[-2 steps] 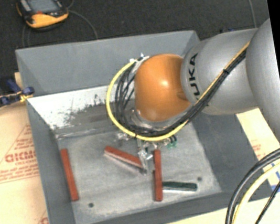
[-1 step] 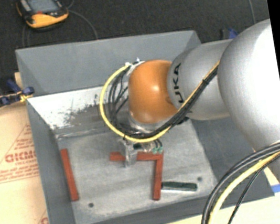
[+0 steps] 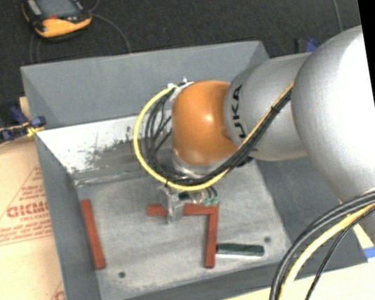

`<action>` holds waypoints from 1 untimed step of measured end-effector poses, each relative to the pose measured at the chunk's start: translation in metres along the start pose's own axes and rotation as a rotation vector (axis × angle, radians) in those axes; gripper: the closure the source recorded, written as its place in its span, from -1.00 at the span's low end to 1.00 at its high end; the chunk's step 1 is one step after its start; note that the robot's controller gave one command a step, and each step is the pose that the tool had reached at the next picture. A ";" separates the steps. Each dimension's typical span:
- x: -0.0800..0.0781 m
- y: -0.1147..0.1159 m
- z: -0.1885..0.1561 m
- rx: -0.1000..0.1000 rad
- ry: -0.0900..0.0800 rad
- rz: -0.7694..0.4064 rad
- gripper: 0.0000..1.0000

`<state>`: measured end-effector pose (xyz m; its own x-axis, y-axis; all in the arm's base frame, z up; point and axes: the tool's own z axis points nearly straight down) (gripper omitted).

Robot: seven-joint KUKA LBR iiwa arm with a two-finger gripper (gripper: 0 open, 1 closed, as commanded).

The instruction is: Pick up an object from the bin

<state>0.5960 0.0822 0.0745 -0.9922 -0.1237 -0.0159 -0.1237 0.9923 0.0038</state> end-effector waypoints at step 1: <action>0.000 0.000 0.000 0.000 0.000 0.000 1.00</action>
Offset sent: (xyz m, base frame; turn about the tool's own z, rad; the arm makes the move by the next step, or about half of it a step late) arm -0.0042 -0.0051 -0.0045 0.0063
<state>0.5958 0.0824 0.0749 -0.9922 -0.1237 -0.0158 -0.1237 0.9923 0.0038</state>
